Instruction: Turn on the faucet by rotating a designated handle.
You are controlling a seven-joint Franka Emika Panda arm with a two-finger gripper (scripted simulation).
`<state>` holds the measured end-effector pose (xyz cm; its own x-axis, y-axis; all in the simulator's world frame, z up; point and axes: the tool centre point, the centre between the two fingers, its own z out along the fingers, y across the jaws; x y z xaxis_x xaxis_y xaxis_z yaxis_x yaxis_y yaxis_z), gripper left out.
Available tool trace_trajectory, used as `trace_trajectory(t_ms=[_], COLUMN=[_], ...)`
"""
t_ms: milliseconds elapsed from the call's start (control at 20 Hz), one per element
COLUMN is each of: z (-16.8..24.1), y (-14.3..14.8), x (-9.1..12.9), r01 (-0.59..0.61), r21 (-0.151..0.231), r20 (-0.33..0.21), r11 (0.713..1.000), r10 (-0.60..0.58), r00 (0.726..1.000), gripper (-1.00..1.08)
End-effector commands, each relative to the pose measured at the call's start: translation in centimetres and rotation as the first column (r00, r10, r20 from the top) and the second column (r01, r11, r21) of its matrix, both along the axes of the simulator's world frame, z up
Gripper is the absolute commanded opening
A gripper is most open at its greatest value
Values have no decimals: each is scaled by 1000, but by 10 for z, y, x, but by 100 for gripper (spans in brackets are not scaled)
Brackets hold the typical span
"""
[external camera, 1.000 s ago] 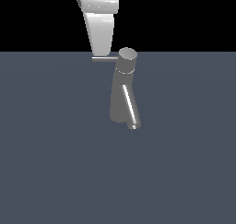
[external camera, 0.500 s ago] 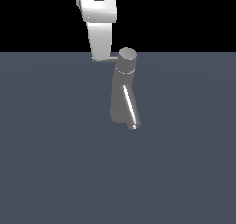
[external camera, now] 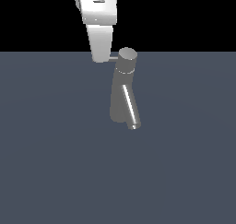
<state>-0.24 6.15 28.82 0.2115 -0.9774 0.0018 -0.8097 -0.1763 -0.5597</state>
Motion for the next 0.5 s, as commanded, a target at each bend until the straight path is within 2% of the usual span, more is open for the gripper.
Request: trace_trajectory(t_ms=[0, 450], z=[-3, -14], y=[0, -2], x=[-5, -21], r01=[0, 1], r21=[0, -1], r20=[0, 0], r11=[1000, 1000], r10=[0, -1], r00=[1000, 1000], gripper=[-100, -100])
